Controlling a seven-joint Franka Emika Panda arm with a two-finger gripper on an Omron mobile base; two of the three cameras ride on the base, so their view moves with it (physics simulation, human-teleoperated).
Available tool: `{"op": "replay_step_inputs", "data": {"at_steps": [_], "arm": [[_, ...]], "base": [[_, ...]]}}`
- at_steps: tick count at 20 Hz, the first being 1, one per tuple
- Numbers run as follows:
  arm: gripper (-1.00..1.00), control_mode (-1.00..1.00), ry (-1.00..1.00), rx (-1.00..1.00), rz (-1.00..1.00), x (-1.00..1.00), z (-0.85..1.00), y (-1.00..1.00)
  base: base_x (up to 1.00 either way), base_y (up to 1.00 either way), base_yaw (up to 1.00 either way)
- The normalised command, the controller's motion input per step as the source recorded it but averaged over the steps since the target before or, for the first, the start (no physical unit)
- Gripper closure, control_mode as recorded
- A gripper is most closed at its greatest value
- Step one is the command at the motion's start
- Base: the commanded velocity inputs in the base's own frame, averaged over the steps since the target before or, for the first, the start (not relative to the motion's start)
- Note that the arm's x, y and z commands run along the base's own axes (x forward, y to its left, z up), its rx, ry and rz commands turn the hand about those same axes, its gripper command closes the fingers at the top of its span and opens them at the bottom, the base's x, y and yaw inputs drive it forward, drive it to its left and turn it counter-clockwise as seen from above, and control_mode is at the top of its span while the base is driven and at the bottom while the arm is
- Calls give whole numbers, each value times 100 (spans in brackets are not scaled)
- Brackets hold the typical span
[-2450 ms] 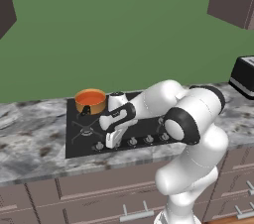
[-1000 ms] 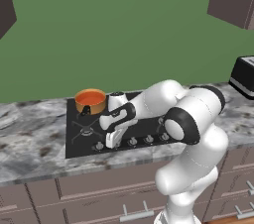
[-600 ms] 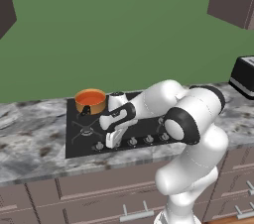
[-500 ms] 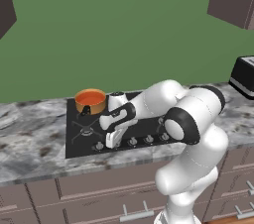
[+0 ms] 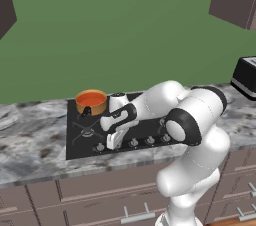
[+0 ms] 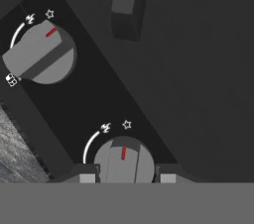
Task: Wait until the marinara sauce is simmered to a deep red color and then turn off the stove.
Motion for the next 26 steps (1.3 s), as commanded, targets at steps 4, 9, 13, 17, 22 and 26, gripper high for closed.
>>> {"op": "replay_step_inputs", "data": {"at_steps": [4,9,13,17,22,26], "arm": [[100,-100,0,0,0,0,0,0],[100,-100,0,0,0,0,0,0],[100,-100,0,0,0,0,0,0],[100,-100,0,0,0,0,0,0],[100,-100,0,0,0,0,0,0],[100,-100,0,0,0,0,0,0]], "base": [[0,0,0],[0,0,0],[0,0,0],[0,0,0],[0,0,0],[0,0,0]]}}
